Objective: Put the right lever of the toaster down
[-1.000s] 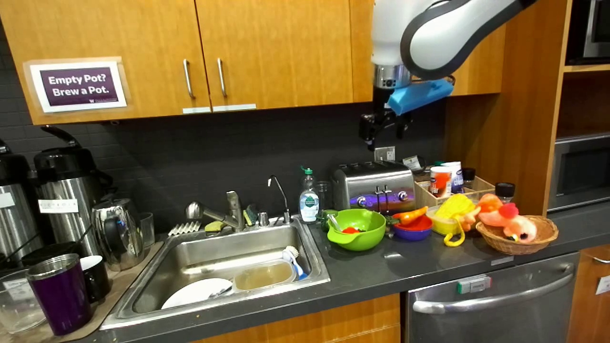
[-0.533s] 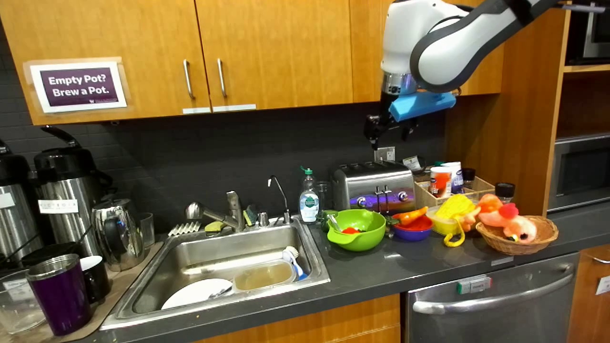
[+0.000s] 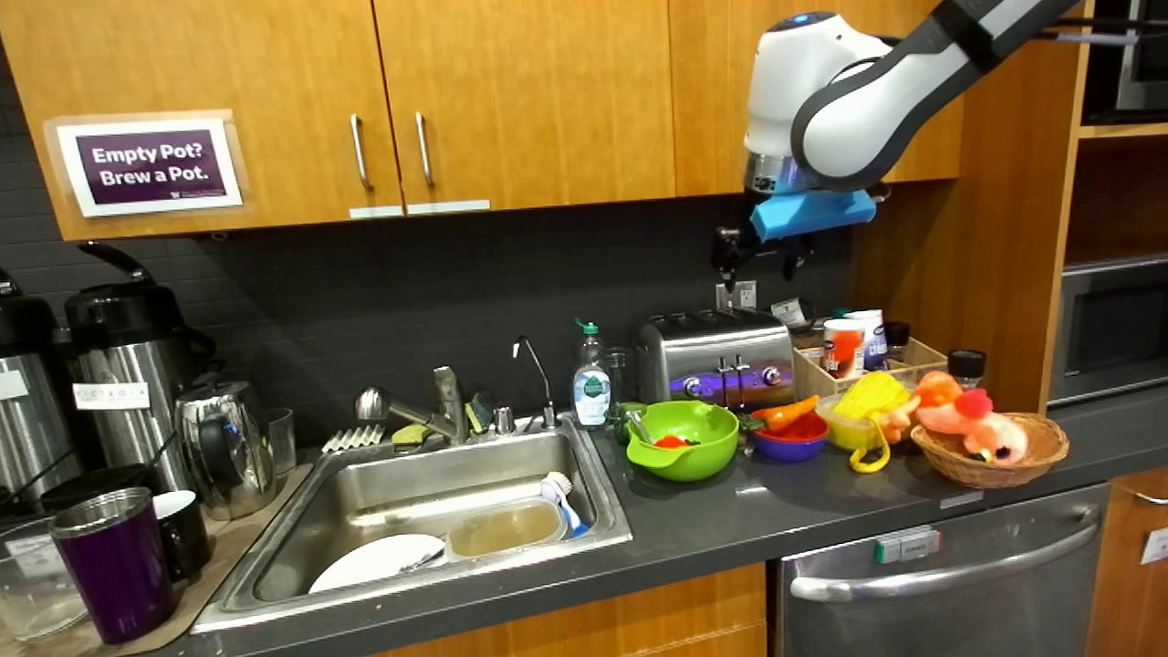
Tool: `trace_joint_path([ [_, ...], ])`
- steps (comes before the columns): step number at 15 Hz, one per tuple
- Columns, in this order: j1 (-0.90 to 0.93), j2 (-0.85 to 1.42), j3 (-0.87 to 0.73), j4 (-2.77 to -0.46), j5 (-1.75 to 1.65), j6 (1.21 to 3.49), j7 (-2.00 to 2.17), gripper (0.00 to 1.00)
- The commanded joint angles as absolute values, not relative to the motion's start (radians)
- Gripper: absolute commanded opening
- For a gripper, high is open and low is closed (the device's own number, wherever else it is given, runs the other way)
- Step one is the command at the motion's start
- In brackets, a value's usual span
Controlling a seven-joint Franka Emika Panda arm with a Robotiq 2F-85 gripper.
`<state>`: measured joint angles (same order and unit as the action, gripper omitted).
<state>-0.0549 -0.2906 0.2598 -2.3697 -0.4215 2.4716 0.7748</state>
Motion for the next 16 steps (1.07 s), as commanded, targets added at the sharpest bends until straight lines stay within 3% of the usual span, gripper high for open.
trace_joint_path([
  [1, -0.045, -0.287, 0.248, -2.368, -0.424, 2.469, 0.777, 1.0],
  [10, -0.045, -0.283, 0.246, -2.367, -0.423, 2.469, 0.779, 1.0],
  [16, -0.08, -0.245, 0.236, -2.374, -0.508, 2.597, 0.809, 1.0],
])
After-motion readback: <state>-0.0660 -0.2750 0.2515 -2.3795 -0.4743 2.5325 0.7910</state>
